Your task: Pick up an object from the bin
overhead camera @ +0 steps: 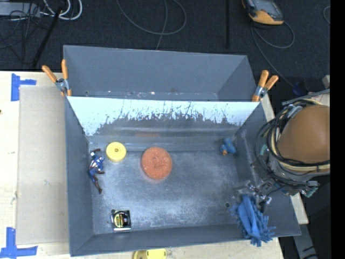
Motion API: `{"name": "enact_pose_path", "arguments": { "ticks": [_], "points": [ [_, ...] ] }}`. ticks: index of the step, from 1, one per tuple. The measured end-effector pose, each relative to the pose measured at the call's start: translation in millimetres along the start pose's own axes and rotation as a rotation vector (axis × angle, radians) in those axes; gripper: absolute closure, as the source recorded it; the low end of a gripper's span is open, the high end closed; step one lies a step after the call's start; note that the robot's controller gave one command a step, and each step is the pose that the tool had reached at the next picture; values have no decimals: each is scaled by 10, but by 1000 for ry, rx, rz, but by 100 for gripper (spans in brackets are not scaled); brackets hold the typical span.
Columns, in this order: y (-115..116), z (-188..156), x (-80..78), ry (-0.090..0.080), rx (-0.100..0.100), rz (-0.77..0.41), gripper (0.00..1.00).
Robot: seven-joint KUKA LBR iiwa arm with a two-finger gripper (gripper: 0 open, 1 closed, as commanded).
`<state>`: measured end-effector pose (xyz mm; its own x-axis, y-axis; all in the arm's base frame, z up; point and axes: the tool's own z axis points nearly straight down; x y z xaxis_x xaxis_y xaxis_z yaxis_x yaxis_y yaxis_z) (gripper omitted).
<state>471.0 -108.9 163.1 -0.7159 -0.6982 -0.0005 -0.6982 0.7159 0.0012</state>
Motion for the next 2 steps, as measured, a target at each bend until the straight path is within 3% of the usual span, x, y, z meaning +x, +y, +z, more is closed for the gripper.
{"name": "enact_pose_path", "arguments": {
  "ticks": [1, 2],
  "points": [
    [39, -1131, -223, -1, 0, -61, 100],
    [38, -1131, -222, -1, 0, -60, 100]
  ]
}}
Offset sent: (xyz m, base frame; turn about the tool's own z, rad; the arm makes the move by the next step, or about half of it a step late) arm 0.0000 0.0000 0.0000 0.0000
